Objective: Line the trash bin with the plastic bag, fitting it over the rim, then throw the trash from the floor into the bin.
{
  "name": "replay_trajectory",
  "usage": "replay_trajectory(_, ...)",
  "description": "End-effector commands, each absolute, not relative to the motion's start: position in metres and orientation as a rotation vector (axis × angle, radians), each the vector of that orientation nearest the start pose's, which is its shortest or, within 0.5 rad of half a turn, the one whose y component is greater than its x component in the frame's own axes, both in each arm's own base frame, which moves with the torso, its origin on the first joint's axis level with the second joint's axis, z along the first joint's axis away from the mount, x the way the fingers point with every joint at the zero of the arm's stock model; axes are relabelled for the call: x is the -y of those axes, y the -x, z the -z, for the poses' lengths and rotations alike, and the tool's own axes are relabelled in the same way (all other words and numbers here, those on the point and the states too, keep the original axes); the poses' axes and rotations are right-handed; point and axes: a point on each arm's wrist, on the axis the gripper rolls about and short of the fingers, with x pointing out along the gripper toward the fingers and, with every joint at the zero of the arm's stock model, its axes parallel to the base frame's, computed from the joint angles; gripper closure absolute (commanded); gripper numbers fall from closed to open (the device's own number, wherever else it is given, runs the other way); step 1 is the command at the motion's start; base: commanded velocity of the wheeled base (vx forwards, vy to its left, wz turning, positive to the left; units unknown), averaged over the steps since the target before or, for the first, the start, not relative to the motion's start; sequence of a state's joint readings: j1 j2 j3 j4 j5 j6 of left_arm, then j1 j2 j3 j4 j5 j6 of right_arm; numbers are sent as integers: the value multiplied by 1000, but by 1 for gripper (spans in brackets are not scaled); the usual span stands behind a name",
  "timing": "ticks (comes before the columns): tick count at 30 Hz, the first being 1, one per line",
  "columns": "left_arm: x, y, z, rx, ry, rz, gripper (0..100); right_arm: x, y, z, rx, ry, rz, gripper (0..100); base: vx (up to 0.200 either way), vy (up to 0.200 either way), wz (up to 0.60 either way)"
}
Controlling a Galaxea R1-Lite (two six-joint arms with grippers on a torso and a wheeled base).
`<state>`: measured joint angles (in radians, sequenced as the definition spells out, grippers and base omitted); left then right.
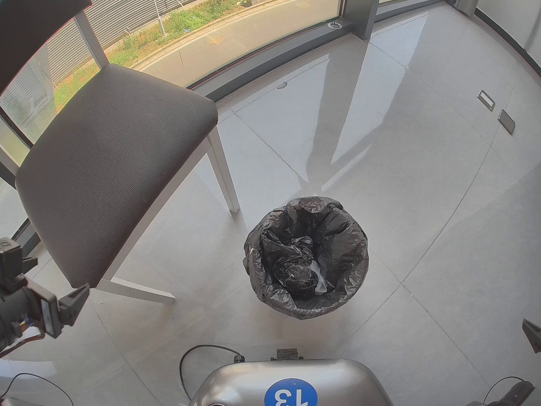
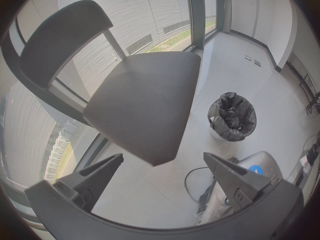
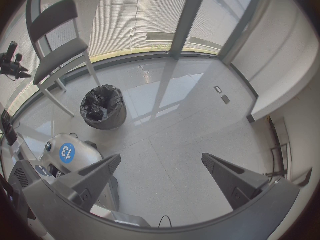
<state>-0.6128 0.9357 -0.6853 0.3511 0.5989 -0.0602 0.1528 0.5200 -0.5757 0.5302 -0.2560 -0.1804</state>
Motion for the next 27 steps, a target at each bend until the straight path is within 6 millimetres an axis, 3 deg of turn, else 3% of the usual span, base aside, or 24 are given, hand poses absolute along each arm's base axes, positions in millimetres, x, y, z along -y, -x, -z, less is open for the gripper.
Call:
replay_trajectory(1,-2,-22,-223,-421,-273,-94,0,9,60,-134,-303,143,134,0,0,0,0)
replay_trajectory(9,-24,26,-212,-432,-325,-294,0,7,39,-116,-184,54,126,0,0,0,0)
replay_trajectory(10,-26,46,-204,-449,-342,-368,0,7,32,-107,-165,52,132,0,0,0,0)
replay_trajectory(12,-26,68,-195,-451,-343,-429,0,6,26,-101,-119,51,125,0,0,0,0)
replay_trajectory(19,-19,114,-166,-450,-303,-548,0,5,17,-85,-81,41,103,0,0,0,0)
replay_trajectory(25,-10,123,-140,-376,-240,-396,0,5,17,-85,-76,40,95,0,0,0,0)
replay_trajectory(27,-6,111,-131,-368,-199,-281,0,5,17,-85,-72,46,103,0,0,0,0)
